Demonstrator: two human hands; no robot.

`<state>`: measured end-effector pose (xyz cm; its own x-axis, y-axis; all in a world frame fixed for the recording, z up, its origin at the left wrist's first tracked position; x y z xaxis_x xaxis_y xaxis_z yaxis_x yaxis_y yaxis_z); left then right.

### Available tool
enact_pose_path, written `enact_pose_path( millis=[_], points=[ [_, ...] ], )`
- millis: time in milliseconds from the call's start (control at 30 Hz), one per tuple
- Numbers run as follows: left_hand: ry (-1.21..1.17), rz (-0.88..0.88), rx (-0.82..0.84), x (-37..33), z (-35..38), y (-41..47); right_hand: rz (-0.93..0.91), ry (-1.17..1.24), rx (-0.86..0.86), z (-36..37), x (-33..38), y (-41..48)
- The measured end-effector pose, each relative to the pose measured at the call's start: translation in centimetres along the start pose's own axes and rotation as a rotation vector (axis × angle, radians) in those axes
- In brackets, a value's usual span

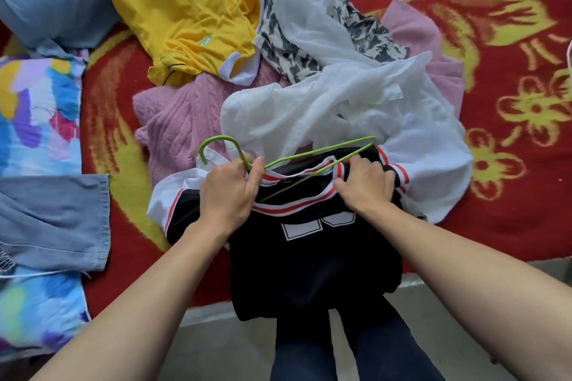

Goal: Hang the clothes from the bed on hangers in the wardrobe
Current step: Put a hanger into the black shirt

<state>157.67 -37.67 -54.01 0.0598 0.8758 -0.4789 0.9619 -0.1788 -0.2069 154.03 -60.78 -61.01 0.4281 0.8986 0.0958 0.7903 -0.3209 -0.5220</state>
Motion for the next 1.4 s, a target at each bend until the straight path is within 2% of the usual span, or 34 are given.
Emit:
enact_pose_path(
  millis=[100,267,400,467,533,567,667,800,900,1067,1133,1267,1400],
  points=[
    [0.016,0.071,0.008,0.6,-0.7,0.0,0.084,0.141,0.016,-1.5,-3.1,0.8],
    [0.139,0.166,0.064,0.6,-0.2,-0.4,0.129,0.465,-0.072,-5.9,-7.9,2.4],
    [0.198,0.150,0.115,0.7,1.3,-0.3,-0.070,0.755,-0.090,-8.5,-6.2,2.5],
    [0.178,0.165,0.121,0.3,1.7,-0.1,-0.230,0.802,0.045,-9.0,-3.3,1.6],
    [0.101,0.159,0.109,0.1,1.6,0.2,-0.344,0.691,0.188,-8.7,-1.0,0.6],
    [0.052,0.140,0.101,0.1,1.4,0.4,-0.377,0.568,0.198,-8.3,-0.5,0.3],
    [-0.079,0.154,0.093,0.2,0.6,1.1,-0.528,0.246,0.073,-7.3,0.5,-0.5],
    [-0.155,0.288,0.151,-0.2,0.0,1.3,-0.658,0.063,-0.150,-6.1,1.6,-1.0],
    [-0.129,0.262,0.167,2.3,-0.4,0.9,-0.647,0.021,-0.257,-6.0,0.2,-0.1],
    [-0.157,0.153,0.101,5.2,-0.7,-0.4,-0.556,-0.029,-0.254,-6.3,-1.0,0.4],
    [-0.192,0.150,0.099,4.2,-0.4,-0.6,-0.589,-0.005,-0.250,-6.1,0.7,-0.4],
    [-0.245,0.134,0.085,3.9,-0.7,-0.6,-0.797,-0.028,-0.267,-6.3,4.3,-1.6],
    [-0.235,0.068,0.005,6.2,-3.0,-0.6,-0.715,0.141,-0.289,-7.9,2.6,-0.6]
  ],
)
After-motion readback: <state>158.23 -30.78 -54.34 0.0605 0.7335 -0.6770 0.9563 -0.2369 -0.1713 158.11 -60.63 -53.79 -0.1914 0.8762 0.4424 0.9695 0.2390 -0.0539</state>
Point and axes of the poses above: each hand's wrist, its own y-axis towards the middle knuckle, its own z-axis out of the palm, x = y × z, the point moved 2 cm from there along y, towards the middle knuckle, and after that the axes turned 6 degrees about x, right-handed, at the moved point
